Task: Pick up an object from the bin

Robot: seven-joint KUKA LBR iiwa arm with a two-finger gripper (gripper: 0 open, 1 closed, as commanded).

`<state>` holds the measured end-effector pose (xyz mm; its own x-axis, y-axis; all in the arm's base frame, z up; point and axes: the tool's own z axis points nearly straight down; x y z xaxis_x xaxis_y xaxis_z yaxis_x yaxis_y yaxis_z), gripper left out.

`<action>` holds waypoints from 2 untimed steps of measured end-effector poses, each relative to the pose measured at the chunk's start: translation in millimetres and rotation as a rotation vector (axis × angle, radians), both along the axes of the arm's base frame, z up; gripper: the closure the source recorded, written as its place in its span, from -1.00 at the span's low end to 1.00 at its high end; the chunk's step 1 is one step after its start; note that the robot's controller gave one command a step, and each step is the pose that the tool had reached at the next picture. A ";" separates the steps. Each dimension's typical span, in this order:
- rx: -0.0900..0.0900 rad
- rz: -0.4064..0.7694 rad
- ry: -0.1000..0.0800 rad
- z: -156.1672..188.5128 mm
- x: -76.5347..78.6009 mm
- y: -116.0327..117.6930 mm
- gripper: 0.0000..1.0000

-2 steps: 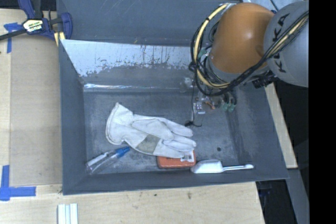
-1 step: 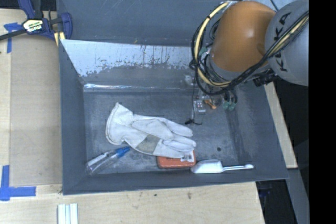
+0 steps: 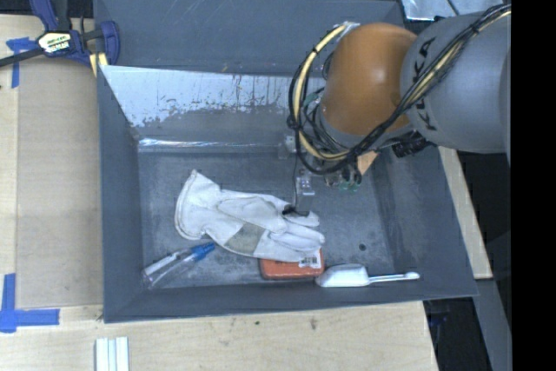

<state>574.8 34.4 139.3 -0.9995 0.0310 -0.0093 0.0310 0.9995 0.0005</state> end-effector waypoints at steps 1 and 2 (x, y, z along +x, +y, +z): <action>0.000 0.088 0.010 -23.9 5.3 8.7 -1.00; -0.002 0.155 0.003 -51.7 6.4 21.7 -1.00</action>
Offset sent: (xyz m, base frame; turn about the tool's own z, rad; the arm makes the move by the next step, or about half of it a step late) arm 0.0034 0.0297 -0.0671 -0.1758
